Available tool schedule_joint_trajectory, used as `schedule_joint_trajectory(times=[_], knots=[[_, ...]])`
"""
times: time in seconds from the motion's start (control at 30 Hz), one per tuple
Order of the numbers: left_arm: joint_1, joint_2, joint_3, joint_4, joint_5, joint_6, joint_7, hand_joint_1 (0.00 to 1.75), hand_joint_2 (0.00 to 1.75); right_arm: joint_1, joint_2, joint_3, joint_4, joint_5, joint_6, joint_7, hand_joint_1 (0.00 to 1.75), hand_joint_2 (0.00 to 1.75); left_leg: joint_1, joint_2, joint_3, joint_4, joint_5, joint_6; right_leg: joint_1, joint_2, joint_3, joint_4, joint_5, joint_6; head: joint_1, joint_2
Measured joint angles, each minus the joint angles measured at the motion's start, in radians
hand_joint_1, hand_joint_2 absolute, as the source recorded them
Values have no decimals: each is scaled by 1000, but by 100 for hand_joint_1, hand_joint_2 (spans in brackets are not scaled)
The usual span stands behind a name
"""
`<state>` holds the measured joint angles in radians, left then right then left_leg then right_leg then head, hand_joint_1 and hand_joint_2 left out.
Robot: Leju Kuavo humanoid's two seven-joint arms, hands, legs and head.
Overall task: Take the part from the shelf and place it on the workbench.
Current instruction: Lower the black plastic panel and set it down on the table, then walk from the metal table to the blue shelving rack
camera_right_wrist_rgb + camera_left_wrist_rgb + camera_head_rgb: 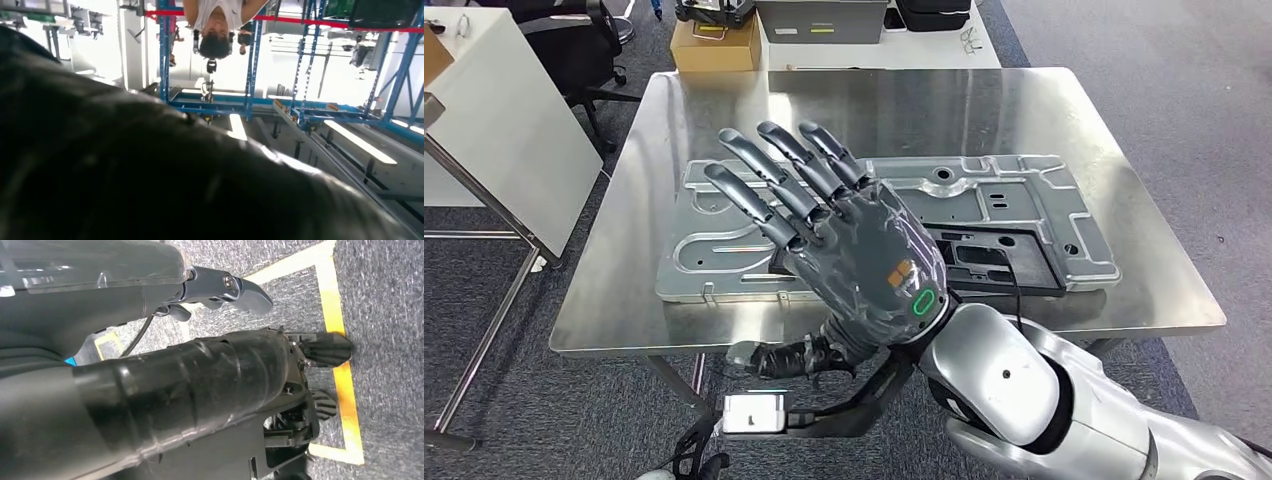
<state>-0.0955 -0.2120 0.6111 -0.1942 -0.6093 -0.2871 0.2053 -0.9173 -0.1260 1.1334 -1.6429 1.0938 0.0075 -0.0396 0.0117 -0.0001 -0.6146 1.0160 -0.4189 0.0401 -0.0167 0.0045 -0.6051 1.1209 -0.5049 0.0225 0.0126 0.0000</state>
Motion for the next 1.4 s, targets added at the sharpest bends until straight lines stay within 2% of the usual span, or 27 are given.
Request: schedule_joint_trajectory(times=[0.07,0.17,0.23,0.27,0.3,0.37,0.4,0.43,0.47,0.53,0.6,0.63,0.73,0.8,0.87,0.9,0.93,0.97,1.0,1.03,1.1,1.13,1.17,1.23,1.3,1.37,1.4], knots=[[0,0,0,0,-4,5,-3,0,0,24,-18,0,-13,-6,-17,0,0,0,0,-1,-2,1,4,-10,6,0,44,-84,26,-8,-1,0],[0,0,0,0,-10,8,-6,0,0,60,-42,-1,-19,-4,-42,-1,0,0,0,-2,-4,-3,13,-28,13,1,42,-97,32,-20,0,0],[1,0,0,0,-11,10,-8,0,0,76,-53,-1,-20,-2,-55,-3,0,0,1,-2,-12,3,6,-40,8,0,37,-108,45,-33,-1,0],[1,0,0,0,-11,10,-8,0,0,83,-58,-2,-21,-2,-59,-3,0,0,1,-2,-21,23,-17,-45,5,0,33,-114,54,-42,-2,0],[1,0,0,0,-12,11,-9,0,0,90,-61,-2,-21,-1,-62,-3,0,0,2,-1,-38,66,-56,-48,3,-1,27,-119,62,-49,-4,0],[1,0,-1,0,-12,13,-12,0,0,117,-72,-4,-22,-2,-67,-3,0,0,2,-1,-76,190,-144,-52,7,-3,11,-119,75,-56,-6,0],[1,0,-1,0,-12,14,-14,0,0,137,-81,-7,-22,-4,-70,-3,0,0,2,-1,-87,243,-171,-54,9,-4,1,-118,81,-57,-6,0],[2,0,-1,0,-11,16,-16,0,0,158,-93,-11,-22,-5,-75,-3,0,0,2,-1,-81,262,-173,-54,11,-5,-8,-115,87,-56,-6,0],[2,0,-1,0,-11,17,-18,0,0,178,-104,-16,-22,-6,-80,-3,0,0,2,-1,-59,248,-159,-53,11,-6,-18,-111,92,-55,-6,0],[1,0,-1,0,-11,21,-20,0,0,215,-126,-31,-22,-10,-93,-3,0,0,2,-2,30,128,-114,-47,12,-5,-37,-99,99,-50,-7,0],[0,0,-1,0,-10,25,-21,0,0,257,-148,-50,-22,-16,-104,-3,0,0,-2,-4,100,20,-99,-38,14,-4,-49,-89,106,-41,-6,0],[0,0,0,0,-9,27,-21,0,0,281,-162,-60,-22,-18,-109,-3,0,0,-4,-5,110,0,-102,-34,15,-4,-51,-87,110,-35,-6,0],[2,-1,0,0,-9,29,-22,0,0,343,-207,-89,-22,-22,-117,-3,0,0,-2,-3,100,-9,-83,-16,16,-4,-58,-85,116,-16,-5,0],[1,-2,0,0,-8,29,-21,0,0,373,-230,-106,-22,-25,-118,-3,0,0,3,5,83,-17,-63,0,13,-2,-80,-31,54,-3,-4,0],[1,-1,0,0,-8,30,-20,0,0,397,-246,-121,-22,-29,-115,-2,0,0,2,12,61,-16,-45,9,8,-2,-114,89,-40,9,-2,0],[1,-1,0,0,-8,30,-20,0,0,409,-254,-128,-22,-31,-113,-2,0,0,1,17,50,-14,-38,9,6,-2,-125,146,-65,13,-2,0],[1,-1,1,0,-7,30,-20,0,0,420,-260,-135,-22,-33,-111,-2,0,0,1,21,38,-11,-32,8,4,-3,-124,178,-69,16,-2,0],[1,-1,1,0,-6,30,-20,0,0,429,-265,-141,-22,-34,-110,-2,0,0,1,26,27,-6,-27,7,2,-4,-105,174,-53,18,-2,0],[1,-1,1,0,-6,30,-20,0,0,435,-271,-146,-21,-35,-109,-2,0,0,1,32,16,-2,-22,5,1,-7,-67,133,-27,17,-2,0],[1,-1,1,0,-5,30,-20,0,0,438,-275,-152,-22,-35,-109,-2,0,0,1,38,9,3,-19,2,2,-16,-17,65,-8,14,-3,0],[0,-1,1,0,-4,30,-20,0,0,441,-279,-163,-22,-35,-110,-2,0,0,-1,49,1,8,-11,-9,11,-41,66,-63,2,2,-3,0],[0,-1,1,0,-3,30,-20,0,0,442,-280,-167,-22,-35,-110,-2,0,0,-2,55,1,7,-7,-15,17,-49,83,-96,-2,-6,-3,0],[-1,-2,1,0,-2,30,-20,0,0,444,-282,-170,-22,-35,-110,-2,0,0,-2,62,2,5,-1,-21,21,-48,85,-107,-1,-14,-3,0],[-2,-2,1,0,-1,30,-20,0,0,449,-285,-173,-22,-36,-109,-2,0,0,-2,65,-1,6,0,-34,18,-35,74,-115,16,-30,-3,0],[-2,-2,1,0,-1,30,-19,0,0,455,-286,-179,-22,-38,-105,-2,0,0,-1,41,-19,49,-55,-43,12,-25,56,-124,40,-48,-4,0],[-2,-1,1,0,0,31,-19,0,0,466,-286,-187,-22,-40,-102,-2,0,0,0,15,-51,162,-152,-46,13,-12,30,-124,62,-57,-6,0],[-1,-1,1,0,1,32,-19,0,0,475,-286,-191,-22,-43,-102,-2,0,0,0,11,-64,222,-184,-46,15,-4,16,-122,72,-58,-6,0]])
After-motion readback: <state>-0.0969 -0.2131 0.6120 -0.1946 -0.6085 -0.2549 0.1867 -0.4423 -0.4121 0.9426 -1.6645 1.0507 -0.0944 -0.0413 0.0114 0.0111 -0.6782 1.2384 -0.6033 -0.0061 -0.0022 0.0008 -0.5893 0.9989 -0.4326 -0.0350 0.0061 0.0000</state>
